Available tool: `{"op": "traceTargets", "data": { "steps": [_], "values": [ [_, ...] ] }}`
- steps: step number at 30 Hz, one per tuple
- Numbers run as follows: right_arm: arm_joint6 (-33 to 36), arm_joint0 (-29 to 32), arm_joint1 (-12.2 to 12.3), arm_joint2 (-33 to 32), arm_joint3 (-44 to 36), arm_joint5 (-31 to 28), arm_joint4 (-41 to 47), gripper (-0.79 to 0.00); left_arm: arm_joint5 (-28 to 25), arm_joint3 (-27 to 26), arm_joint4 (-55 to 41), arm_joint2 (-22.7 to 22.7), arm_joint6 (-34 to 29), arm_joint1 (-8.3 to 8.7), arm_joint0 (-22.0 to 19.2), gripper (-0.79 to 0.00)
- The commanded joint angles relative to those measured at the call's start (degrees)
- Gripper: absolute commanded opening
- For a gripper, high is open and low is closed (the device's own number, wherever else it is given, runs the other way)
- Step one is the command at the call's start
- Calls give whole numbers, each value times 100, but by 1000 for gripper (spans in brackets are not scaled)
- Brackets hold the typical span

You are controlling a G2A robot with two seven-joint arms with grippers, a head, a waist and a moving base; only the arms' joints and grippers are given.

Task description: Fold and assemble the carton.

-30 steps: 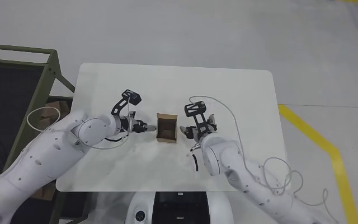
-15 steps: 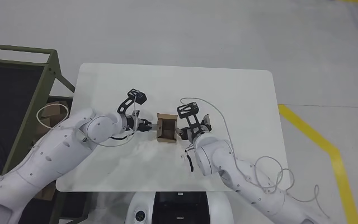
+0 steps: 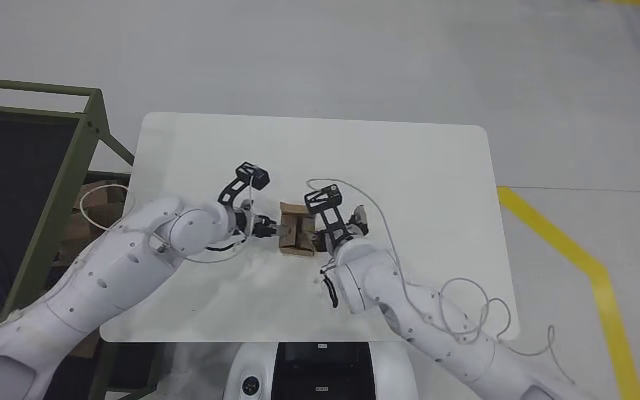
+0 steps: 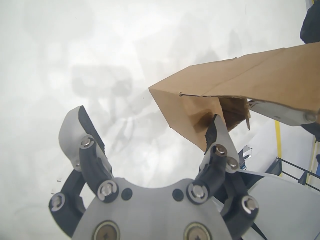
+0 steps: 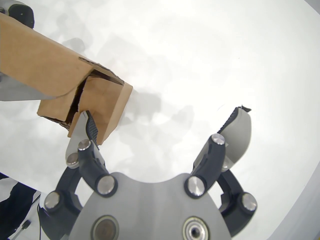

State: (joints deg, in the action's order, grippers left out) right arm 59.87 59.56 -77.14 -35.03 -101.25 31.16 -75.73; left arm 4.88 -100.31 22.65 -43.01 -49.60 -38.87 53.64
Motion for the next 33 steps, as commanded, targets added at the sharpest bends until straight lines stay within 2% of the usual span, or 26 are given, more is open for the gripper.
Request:
{"op": "traceTargets", "data": {
  "steps": [1, 19, 33],
  "values": [
    [23, -5, -39, 6, 42, -5, -35, 0, 41, 17, 58, 29, -15, -41, -18, 0],
    [509, -146, -400, 90, 532, -27, -556, 0, 126, 67, 411, 47, -266, -259, -20, 0],
    [496, 69, -546, -199, 446, -250, -703, 0, 70, -40, 535, -208, -332, -310, 135, 0]
  ]
}}
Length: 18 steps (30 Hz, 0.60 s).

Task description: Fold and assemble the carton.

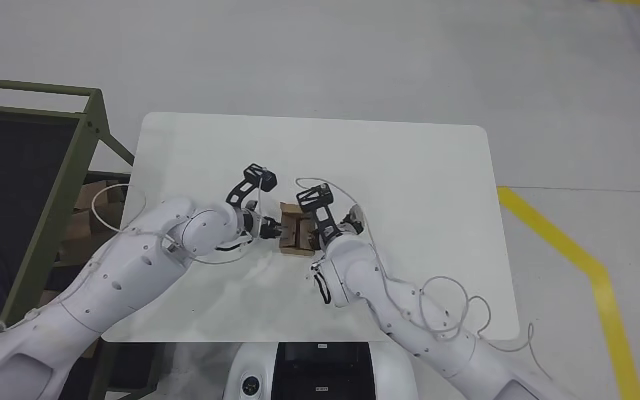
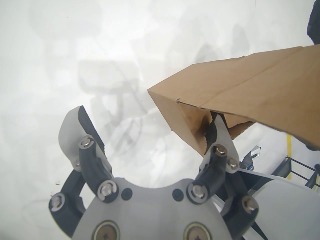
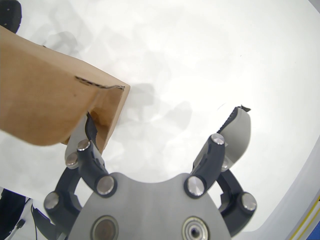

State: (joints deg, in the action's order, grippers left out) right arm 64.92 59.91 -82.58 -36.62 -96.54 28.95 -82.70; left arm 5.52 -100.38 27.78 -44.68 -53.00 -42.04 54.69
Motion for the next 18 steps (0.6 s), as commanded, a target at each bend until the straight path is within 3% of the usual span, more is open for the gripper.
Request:
{"op": "traceTargets", "data": {
  "steps": [1, 18],
  "values": [
    [-21, 65, -4, -72, -46, -51, -23, 0, 17, -69, 35, -80, 16, 12, 61, 0],
    [-47, 372, -115, -367, -169, -334, -287, 0, -92, -599, -7, -1207, 406, 250, 945, 0]
  ]
}}
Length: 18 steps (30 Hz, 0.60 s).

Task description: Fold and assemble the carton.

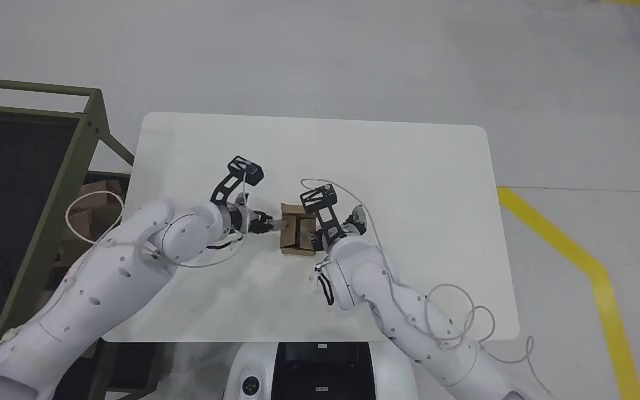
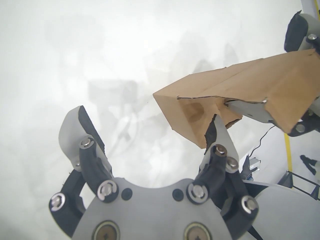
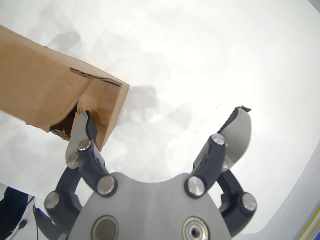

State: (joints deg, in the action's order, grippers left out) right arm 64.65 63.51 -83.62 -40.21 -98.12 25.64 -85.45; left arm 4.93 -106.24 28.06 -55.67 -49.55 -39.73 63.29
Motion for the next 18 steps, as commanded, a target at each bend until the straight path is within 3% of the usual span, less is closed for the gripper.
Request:
{"op": "traceTargets", "data": {
  "steps": [1, 10, 18],
  "values": [
    [-49, 32, -20, -24, -35, -5, -8, 0, -57, -26, -44, -197, 75, 38, 148, 0],
    [-199, 258, -46, -282, -209, -236, 72, 0, -530, -251, -491, -1184, 326, 212, 845, 0],
    [-192, 371, -83, -384, -257, -371, -7, 0, -699, -260, -1254, -1994, 897, 252, 1347, 0]
  ]
}}
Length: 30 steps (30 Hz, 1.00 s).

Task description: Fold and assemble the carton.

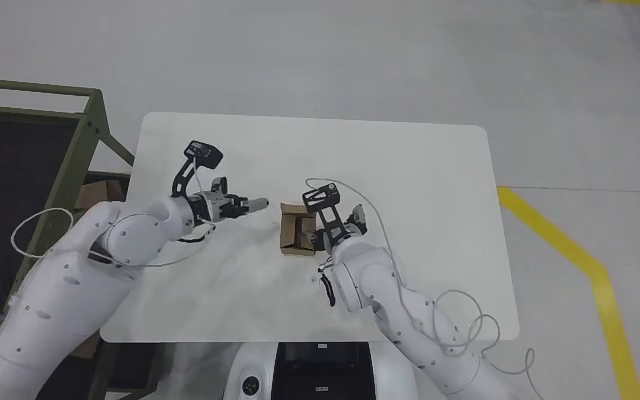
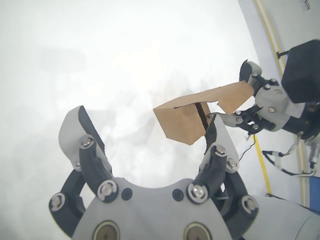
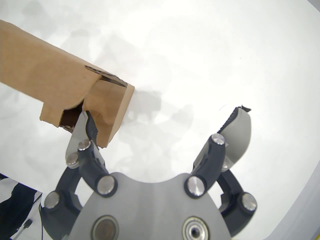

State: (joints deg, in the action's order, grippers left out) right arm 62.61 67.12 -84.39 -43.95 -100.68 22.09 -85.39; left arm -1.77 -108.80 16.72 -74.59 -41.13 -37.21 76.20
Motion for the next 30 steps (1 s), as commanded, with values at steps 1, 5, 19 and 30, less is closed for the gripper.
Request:
{"op": "traceTargets", "data": {
  "steps": [1, 5, 19, 30],
  "values": [
    [20, 18, -12, -17, -7, -27, -24, 0, 25, 0, -124, -160, 88, -1, 72, 0],
    [39, 47, -39, -33, -8, -72, -85, 0, 262, -22, -8, -56, 36, -48, -79, 0],
    [24, 167, -122, -164, -51, -181, -193, 0, 352, 322, 833, 1313, -460, -414, -1270, 0],
    [13, 314, -168, -265, -188, -243, -356, 0, -75, 446, 1341, 1461, -417, -494, -1256, 0]
  ]
}}
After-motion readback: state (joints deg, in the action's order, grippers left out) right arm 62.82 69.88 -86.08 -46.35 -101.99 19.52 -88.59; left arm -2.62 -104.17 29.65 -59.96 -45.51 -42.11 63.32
